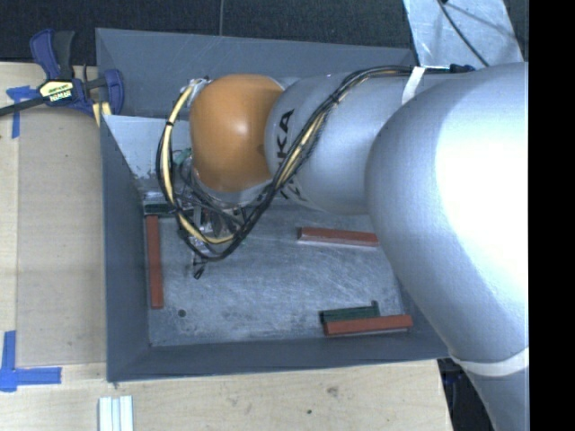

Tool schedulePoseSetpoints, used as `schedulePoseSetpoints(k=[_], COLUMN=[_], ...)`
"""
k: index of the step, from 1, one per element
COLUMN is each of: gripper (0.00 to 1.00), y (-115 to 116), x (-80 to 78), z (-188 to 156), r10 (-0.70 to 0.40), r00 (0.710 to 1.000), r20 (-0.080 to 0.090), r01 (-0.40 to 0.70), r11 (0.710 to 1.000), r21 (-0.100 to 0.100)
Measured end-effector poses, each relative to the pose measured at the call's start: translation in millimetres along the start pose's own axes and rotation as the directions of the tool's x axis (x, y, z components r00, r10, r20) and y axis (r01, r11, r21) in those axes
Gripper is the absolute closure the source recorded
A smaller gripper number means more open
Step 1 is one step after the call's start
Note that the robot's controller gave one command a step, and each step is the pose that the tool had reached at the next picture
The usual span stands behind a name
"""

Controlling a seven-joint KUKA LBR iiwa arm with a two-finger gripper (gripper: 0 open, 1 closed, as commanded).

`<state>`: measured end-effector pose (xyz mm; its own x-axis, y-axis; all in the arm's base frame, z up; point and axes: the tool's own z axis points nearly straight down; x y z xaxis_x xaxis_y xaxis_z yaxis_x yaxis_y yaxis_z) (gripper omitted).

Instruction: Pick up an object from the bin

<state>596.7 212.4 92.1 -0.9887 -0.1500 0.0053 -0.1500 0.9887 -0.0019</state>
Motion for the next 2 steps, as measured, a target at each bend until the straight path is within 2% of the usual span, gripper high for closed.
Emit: schedulePoseSetpoints(k=[1,2], gripper=[0.00,1.00], y=[-77.9,-73.0], x=[-22.3,-22.1], z=[21.6,20.0], r10=[0.012,0.007], r00=[1.000,1.000], r20=[0.012,0.013], r01=[-0.012,-0.007], r11=[1.000,1.000], r21=[0.000,-0.002])
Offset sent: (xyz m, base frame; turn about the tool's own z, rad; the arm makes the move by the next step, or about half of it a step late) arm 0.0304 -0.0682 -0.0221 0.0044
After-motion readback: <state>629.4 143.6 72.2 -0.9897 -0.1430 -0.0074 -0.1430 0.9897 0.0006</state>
